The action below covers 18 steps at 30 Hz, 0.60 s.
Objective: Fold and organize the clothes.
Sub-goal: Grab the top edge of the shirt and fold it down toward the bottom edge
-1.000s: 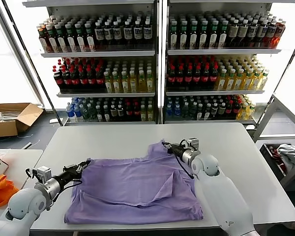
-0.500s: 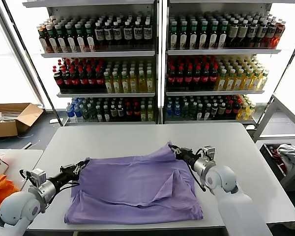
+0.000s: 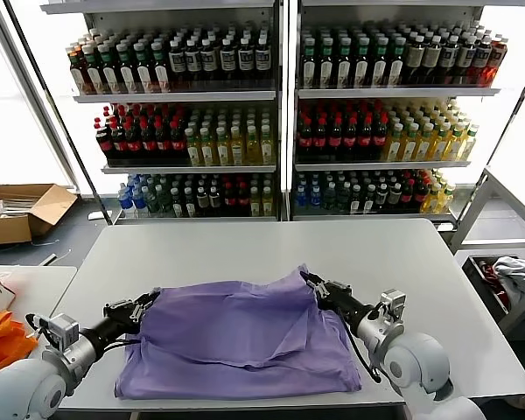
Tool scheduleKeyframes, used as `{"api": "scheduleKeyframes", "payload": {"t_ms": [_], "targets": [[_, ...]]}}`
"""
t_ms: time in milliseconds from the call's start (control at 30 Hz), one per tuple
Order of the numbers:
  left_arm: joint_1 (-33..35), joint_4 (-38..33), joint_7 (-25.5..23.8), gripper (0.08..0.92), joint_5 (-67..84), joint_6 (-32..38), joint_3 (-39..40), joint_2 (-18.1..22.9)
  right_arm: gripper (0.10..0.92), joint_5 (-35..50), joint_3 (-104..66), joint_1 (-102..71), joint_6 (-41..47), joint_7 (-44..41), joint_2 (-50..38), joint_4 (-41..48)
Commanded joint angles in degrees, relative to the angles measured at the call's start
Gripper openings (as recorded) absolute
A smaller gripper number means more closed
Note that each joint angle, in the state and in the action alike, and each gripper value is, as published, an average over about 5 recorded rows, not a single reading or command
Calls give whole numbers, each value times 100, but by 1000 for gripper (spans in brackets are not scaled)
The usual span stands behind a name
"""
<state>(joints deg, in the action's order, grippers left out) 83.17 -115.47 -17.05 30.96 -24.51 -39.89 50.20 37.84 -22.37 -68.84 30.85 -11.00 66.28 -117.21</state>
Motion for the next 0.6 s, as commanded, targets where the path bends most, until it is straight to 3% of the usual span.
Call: {"api": "scheduleKeyframes", "payload": {"t_ms": [33,367,600], "targets": [[607,-441,4,88,-313,-31,-396,220,107,-107,-196,-1076,-35,15,-183,-824],[1209,-637,-18,88,-385,-8,-1087,556,107,-109,-655,-2140,-174,-53,-473,-1180],[1630,-609,-24,88,-581,26,-1044,619,107,-185,-833,-2684,-453,-99,-631,-999]]}}
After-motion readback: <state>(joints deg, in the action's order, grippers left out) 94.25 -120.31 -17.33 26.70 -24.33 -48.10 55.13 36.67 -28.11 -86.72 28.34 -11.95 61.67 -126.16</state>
